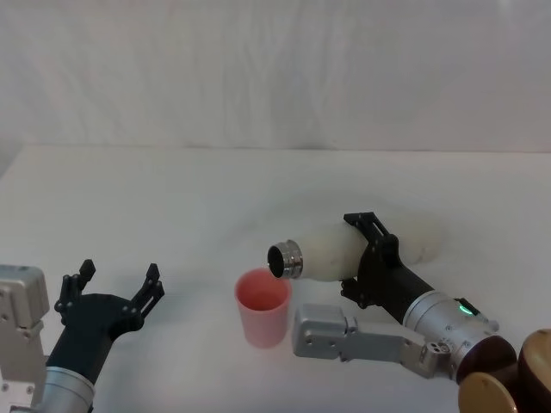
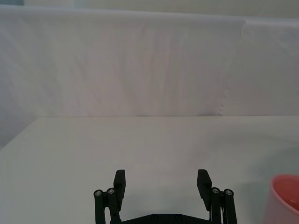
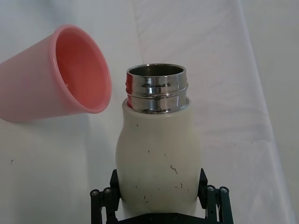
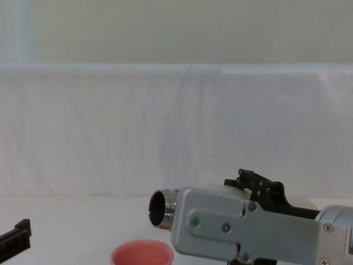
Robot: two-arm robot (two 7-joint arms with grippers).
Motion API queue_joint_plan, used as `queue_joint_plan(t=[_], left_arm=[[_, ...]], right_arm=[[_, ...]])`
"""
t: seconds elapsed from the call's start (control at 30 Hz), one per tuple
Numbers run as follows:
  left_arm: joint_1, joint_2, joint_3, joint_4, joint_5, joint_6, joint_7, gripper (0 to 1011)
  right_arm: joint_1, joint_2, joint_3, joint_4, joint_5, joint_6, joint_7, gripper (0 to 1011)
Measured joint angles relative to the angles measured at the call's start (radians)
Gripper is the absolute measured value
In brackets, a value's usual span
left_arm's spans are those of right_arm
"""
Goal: Grasp the thermos with one hand and pour water into the cup lid.
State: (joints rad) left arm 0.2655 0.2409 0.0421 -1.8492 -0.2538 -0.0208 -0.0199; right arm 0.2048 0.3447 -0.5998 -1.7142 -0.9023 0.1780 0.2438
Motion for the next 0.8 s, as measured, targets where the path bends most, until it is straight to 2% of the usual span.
queue_joint_plan(t=[0.37, 0.8], left_arm=[[0.000, 0.000, 0.000, 0.000, 0.000, 0.000, 0.000, 1001], [0.000, 0.000, 0.000, 0.000, 0.000, 0.000, 0.000, 1001]], right_arm=[[0.014, 0.002, -0.019, 0.009, -0.061, 0.016, 0.002, 958], [0.024, 0.004, -0.028, 0.014, -0.092, 0.018, 0.004, 958]])
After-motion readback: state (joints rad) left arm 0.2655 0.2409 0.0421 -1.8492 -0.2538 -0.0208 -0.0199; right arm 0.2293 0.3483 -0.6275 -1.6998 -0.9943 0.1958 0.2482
